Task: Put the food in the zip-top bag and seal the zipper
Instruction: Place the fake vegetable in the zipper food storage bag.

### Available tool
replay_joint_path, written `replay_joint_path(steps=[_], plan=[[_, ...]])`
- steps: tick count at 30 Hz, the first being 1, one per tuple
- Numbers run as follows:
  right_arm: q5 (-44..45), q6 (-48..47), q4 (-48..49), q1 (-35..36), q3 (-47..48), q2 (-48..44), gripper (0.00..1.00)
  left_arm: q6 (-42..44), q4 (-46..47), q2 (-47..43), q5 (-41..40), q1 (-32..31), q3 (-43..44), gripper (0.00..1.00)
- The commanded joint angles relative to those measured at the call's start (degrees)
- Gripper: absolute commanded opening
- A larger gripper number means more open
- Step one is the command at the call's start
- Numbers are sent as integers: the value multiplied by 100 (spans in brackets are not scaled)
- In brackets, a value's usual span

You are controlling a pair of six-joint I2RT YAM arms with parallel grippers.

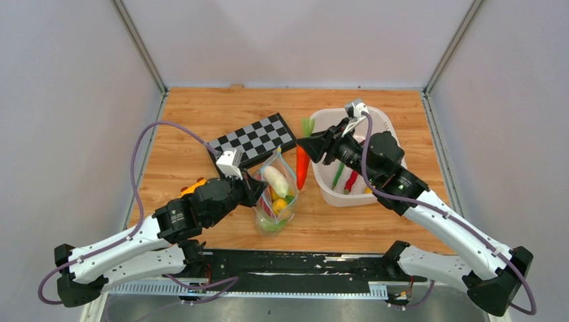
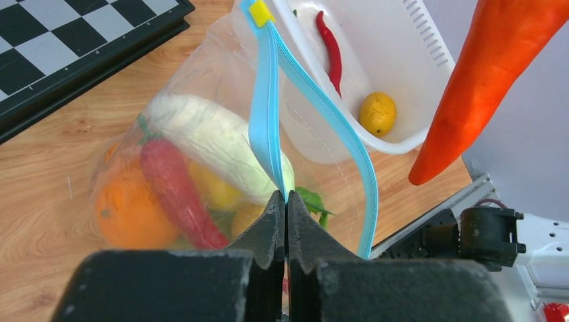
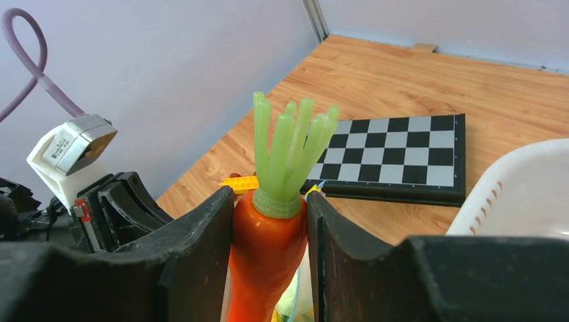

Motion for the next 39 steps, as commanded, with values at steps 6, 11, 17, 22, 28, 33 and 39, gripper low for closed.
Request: replay_joint_path(steps=[6,11,17,22,28,33,39], plan=[[540,303,1075,492,-37,431,23,-149,293,-84,15,-19,-12,0],[1043,345,1497,813,-296,739,22,-149,279,-136,-17,-18,-25,0],[2135,533,2303,1291,-1074,939,22,-169,320,-211,-77,-18,-64,0],[2701,722,2487,1670,-1257,1171,21,-158,329,-218,-127,-22,-65,0],[2388,777,1660,1746,-935,1264,21,-175,290,-280,-243,-19,-99,0],[2168,296,1178,1895,-814,1011,22,-213,251,-320,-281,-17,-147,0],[1835,-45,678,1977,-679,639,24,-251,263,-342,-307,-22,-166,0]])
